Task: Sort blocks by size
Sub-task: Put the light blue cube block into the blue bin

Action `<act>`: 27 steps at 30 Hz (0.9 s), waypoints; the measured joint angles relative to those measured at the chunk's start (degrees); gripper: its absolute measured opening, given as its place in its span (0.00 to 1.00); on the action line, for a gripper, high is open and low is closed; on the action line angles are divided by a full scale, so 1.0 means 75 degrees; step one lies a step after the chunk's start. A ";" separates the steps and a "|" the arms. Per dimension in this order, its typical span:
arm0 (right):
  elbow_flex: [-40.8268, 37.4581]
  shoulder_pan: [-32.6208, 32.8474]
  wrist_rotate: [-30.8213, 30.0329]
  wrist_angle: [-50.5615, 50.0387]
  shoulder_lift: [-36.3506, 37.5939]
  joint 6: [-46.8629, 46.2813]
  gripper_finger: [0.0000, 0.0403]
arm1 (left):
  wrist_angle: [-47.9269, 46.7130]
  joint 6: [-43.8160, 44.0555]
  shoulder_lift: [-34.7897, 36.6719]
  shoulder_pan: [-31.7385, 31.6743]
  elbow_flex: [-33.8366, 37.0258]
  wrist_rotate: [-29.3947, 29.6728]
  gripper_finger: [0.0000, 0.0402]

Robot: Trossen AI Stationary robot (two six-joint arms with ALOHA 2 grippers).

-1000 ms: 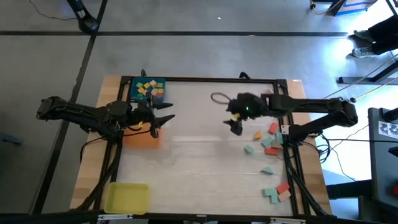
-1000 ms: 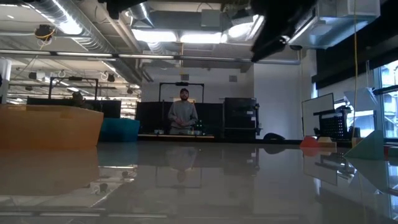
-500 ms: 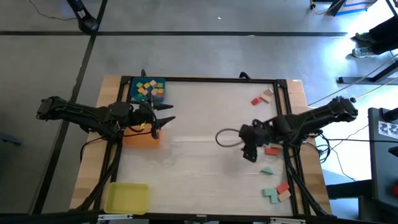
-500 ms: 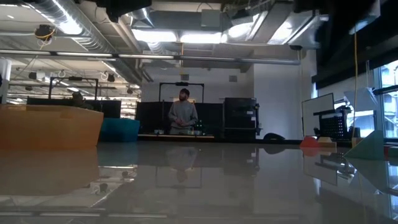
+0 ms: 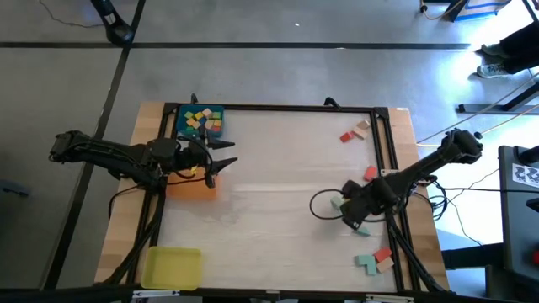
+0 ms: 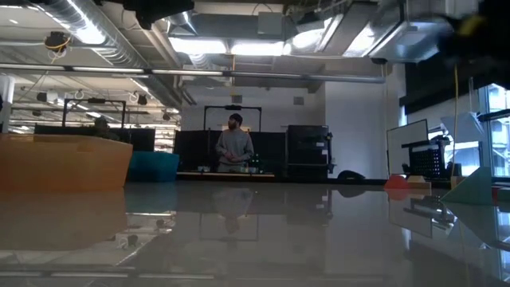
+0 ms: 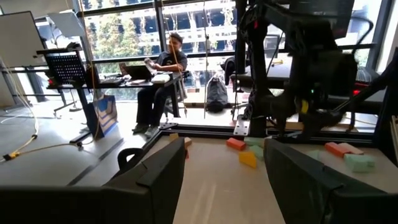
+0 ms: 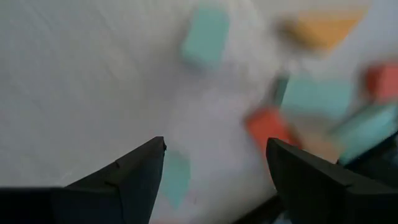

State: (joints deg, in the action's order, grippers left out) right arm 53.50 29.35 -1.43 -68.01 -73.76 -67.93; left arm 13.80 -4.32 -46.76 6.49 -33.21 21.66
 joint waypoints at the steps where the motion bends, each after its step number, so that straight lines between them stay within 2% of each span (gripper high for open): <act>1: -0.0187 0.0096 0.0307 0.0097 0.0000 -0.0229 0.70 | 0.0007 0.0000 0.0000 0.0000 0.0000 0.0000 0.51; 5: -0.0708 0.0629 0.1534 0.0822 0.0000 -0.1295 0.70 | 0.0015 0.0001 0.0000 -0.0002 0.0000 0.0001 0.51; 8: -0.0797 0.1071 0.2122 0.1510 0.0000 -0.2434 0.70 | 0.0017 0.0036 0.0000 -0.0002 0.0000 0.0001 0.51; 12: -0.0797 0.1603 0.2135 0.2467 0.0000 -0.3960 0.70 | 0.0014 0.0118 0.0000 -0.0002 0.0000 0.0001 0.51; 18: -0.0794 0.2107 0.2182 0.3040 -0.0452 -0.5886 0.70 | 0.0015 0.0117 0.0000 -0.0002 0.0000 0.0001 0.51; 24: -0.0794 0.2401 0.2491 0.4115 -0.1215 -0.6732 0.70 | 0.0009 0.0111 0.0000 -0.0002 -0.0003 0.0001 0.51; 27: -0.0794 0.2389 0.2710 0.4242 -0.1610 -0.6900 0.70 | -0.0033 0.0114 0.0000 0.0030 -0.0003 0.0001 0.51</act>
State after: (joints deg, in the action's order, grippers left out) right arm 47.55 47.27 18.89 -36.19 -85.83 -119.68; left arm 13.56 -3.46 -46.76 6.72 -33.23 21.67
